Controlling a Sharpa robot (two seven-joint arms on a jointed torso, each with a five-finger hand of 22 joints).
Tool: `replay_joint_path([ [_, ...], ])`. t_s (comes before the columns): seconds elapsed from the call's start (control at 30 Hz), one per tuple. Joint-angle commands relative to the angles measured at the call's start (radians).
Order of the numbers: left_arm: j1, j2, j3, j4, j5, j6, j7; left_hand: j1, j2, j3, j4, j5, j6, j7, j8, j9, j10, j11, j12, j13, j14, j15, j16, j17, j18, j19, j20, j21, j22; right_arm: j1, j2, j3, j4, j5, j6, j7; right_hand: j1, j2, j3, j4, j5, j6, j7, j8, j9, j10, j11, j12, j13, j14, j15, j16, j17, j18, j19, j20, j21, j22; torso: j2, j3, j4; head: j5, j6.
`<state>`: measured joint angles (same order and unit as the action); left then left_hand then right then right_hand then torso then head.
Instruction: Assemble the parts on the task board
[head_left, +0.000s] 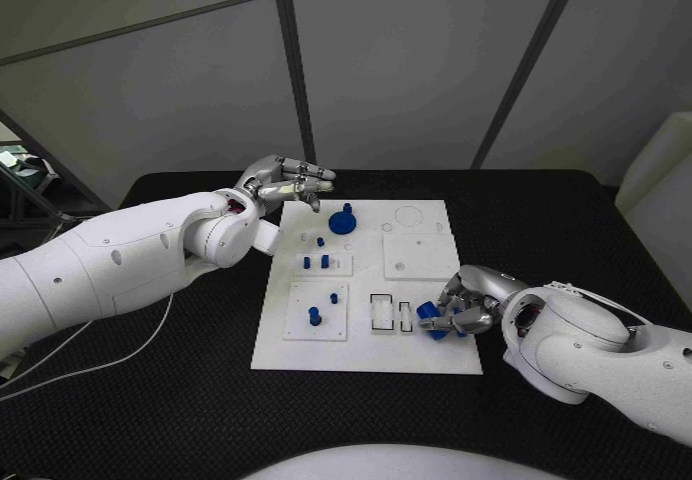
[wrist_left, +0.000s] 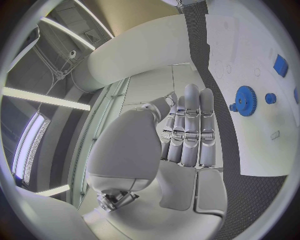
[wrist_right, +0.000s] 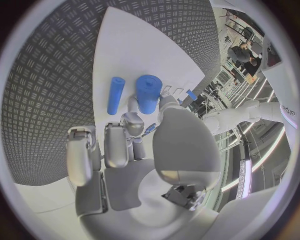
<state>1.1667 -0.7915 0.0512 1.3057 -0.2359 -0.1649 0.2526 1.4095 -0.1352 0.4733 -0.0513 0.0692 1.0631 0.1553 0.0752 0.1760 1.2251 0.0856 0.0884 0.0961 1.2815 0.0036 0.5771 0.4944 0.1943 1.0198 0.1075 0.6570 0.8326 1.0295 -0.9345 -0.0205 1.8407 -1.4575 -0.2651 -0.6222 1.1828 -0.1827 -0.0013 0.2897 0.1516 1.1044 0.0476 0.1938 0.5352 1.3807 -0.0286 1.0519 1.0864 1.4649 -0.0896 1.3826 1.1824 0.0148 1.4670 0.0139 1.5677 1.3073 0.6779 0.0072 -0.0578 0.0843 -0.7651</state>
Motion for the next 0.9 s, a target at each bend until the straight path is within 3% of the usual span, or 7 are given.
replay_joint_path([
  [0.03, 0.001, 0.0, 0.001, 0.002, 0.004, 0.009, 0.005, -0.004, 0.009, -0.004, -0.001, -0.006, 0.003, 0.005, -0.006, -0.002, 0.0, 0.004, 0.006, -0.001, -0.003, 0.003, -0.004, -0.001, -0.012, -0.005, 0.003, -0.007, -0.001, -0.004, 0.006, -0.001, -0.006, -0.018, 0.006, -0.012, 0.004, 0.014, 0.002, 0.0, 0.005, 0.001, -0.006, 0.002, 0.008, 0.008, -0.002, 0.008, 0.005, 0.04, -0.007, 0.005, 0.002, -0.015, 0.104, 0.002, 0.003, 0.263, 0.0, -0.0005, 0.0012, -0.001, -0.002],
  [0.23, 0.001, -0.002, 0.001, 0.003, 0.004, 0.008, 0.004, -0.004, 0.009, -0.004, -0.001, -0.006, 0.003, 0.005, -0.006, -0.002, 0.0, 0.004, 0.006, -0.001, -0.003, 0.003, -0.004, -0.001, -0.012, -0.005, 0.003, -0.007, -0.001, -0.009, 0.017, -0.001, -0.011, -0.019, 0.003, -0.008, 0.038, 0.025, 0.014, -0.004, 0.022, 0.0, -0.006, -0.001, 0.034, 0.006, -0.003, 0.012, 0.015, 0.04, -0.008, 0.007, 0.005, -0.015, 0.104, 0.001, 0.003, 0.263, -0.001, -0.0008, 0.0009, -0.001, -0.003],
  [0.3, 0.001, -0.002, 0.001, 0.003, 0.004, 0.008, 0.004, -0.004, 0.009, -0.004, -0.001, -0.006, 0.003, 0.005, -0.006, -0.002, 0.0, 0.004, 0.006, -0.001, -0.003, 0.003, -0.004, -0.001, -0.012, -0.005, 0.003, -0.007, -0.001, -0.01, 0.019, -0.001, -0.011, -0.018, 0.006, -0.008, 0.044, 0.023, 0.014, -0.002, 0.091, 0.001, -0.006, -0.004, 0.046, 0.004, -0.003, 0.013, 0.019, 0.04, -0.008, 0.008, 0.006, -0.015, 0.104, 0.001, 0.003, 0.263, -0.001, -0.0008, 0.0009, -0.001, -0.003],
  [0.4, 0.001, -0.003, 0.001, 0.003, 0.004, 0.008, 0.004, -0.004, 0.009, -0.004, -0.001, -0.006, 0.003, 0.005, -0.006, -0.002, 0.0, 0.004, 0.006, -0.001, -0.003, 0.003, -0.004, -0.001, -0.012, -0.005, 0.003, -0.007, -0.001, -0.012, 0.02, -0.001, -0.01, -0.018, -0.004, -0.009, 0.058, 0.027, 0.019, -0.005, 0.123, 0.005, -0.009, -0.005, 0.059, 0.005, -0.005, 0.015, 0.024, 0.04, -0.009, 0.01, 0.009, -0.015, 0.104, 0.0, 0.003, 0.263, -0.001, -0.0012, 0.0005, 0.0, -0.002],
  [0.47, 0.001, -0.003, 0.001, 0.003, 0.004, 0.008, 0.004, -0.004, 0.01, -0.004, 0.0, -0.006, 0.003, 0.005, -0.006, -0.002, -0.001, 0.004, 0.006, -0.001, -0.003, 0.003, -0.004, -0.001, -0.012, -0.005, 0.003, -0.007, -0.001, -0.012, 0.018, -0.001, -0.007, -0.017, -0.029, -0.008, 0.065, 0.033, 0.023, -0.006, 0.137, 0.008, -0.01, -0.006, 0.066, 0.006, -0.006, 0.018, 0.028, 0.04, -0.01, 0.011, 0.012, -0.015, 0.104, -0.001, 0.003, 0.263, -0.002, -0.001, -0.0004, 0.001, -0.001],
  [0.57, 0.001, -0.003, 0.001, 0.003, 0.004, 0.008, 0.005, -0.005, 0.011, -0.005, 0.0, -0.006, 0.003, 0.005, -0.006, -0.002, -0.001, 0.003, 0.006, -0.001, -0.002, 0.004, -0.005, -0.002, -0.012, -0.005, 0.003, -0.008, -0.002, -0.013, 0.01, -0.001, 0.005, -0.017, -0.078, -0.004, 0.069, 0.035, 0.026, -0.003, 0.199, 0.013, -0.013, -0.008, 0.078, 0.009, -0.009, 0.022, 0.035, 0.041, -0.013, 0.015, 0.018, -0.015, 0.104, -0.003, 0.003, 0.263, -0.002, 0.0, -0.0008, 0.002, 0.001],
  [0.9, 0.001, 0.0, 0.0, 0.0, 0.004, 0.009, 0.004, -0.005, 0.011, -0.005, 0.0, -0.006, 0.003, 0.005, -0.006, -0.002, -0.001, 0.003, 0.006, -0.001, -0.002, 0.004, -0.005, -0.002, -0.012, -0.005, 0.003, -0.008, -0.002, -0.012, -0.016, 0.001, 0.07, 0.026, -0.242, 0.032, 0.058, 0.053, 0.031, 0.001, 0.232, 0.027, -0.019, -0.011, 0.093, 0.015, -0.014, 0.027, 0.043, 0.043, -0.016, 0.02, 0.026, -0.015, 0.104, -0.005, 0.003, 0.263, -0.001, -0.0012, 0.0018, -0.001, 0.004],
])
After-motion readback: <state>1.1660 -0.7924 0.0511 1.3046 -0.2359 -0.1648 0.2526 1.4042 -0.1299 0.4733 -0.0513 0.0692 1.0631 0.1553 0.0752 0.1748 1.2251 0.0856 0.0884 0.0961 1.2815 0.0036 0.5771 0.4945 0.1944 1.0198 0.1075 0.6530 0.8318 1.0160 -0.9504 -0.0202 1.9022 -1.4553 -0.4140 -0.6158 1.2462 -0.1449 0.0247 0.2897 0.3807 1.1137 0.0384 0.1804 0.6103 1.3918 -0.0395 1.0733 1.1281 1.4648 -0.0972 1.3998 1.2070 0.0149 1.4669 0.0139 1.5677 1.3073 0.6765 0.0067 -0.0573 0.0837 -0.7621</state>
